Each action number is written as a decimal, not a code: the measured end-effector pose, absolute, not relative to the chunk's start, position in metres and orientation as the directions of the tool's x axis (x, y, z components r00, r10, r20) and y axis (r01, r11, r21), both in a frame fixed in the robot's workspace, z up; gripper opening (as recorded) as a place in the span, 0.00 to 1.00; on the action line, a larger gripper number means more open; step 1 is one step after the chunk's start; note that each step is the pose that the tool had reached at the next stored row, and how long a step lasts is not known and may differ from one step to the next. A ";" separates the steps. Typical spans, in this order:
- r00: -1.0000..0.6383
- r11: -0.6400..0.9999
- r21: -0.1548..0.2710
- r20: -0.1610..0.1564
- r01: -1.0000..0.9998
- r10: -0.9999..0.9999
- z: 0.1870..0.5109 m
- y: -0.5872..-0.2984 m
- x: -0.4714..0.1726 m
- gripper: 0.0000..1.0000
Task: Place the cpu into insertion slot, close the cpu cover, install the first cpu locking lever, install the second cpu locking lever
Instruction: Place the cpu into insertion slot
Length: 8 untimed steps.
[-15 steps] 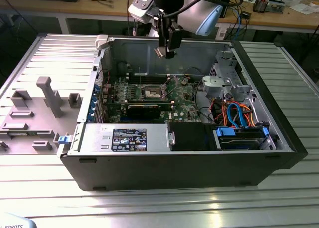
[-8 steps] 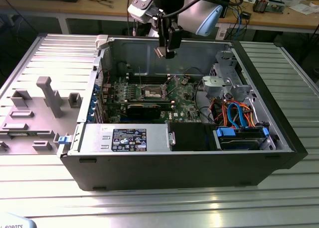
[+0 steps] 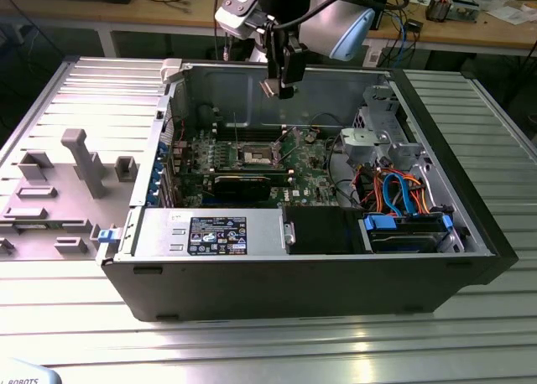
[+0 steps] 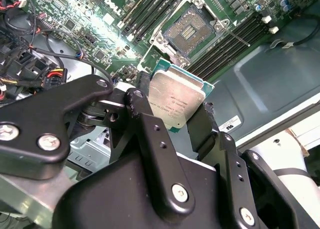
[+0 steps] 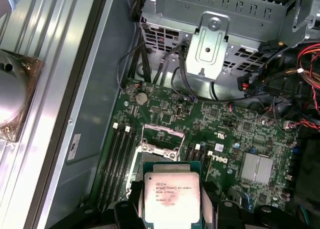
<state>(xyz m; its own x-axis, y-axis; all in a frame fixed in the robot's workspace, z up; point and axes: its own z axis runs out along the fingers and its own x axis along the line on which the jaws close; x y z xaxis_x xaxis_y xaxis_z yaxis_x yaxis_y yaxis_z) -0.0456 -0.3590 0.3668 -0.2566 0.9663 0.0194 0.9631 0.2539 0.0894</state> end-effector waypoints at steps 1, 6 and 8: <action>-0.254 0.251 0.089 0.019 0.964 0.967 0.367 -0.359 -0.046 0.55; -0.240 0.237 0.089 0.019 0.967 0.971 0.367 -0.359 -0.046 0.55; -0.233 0.230 0.089 0.019 0.969 0.972 0.367 -0.359 -0.046 0.55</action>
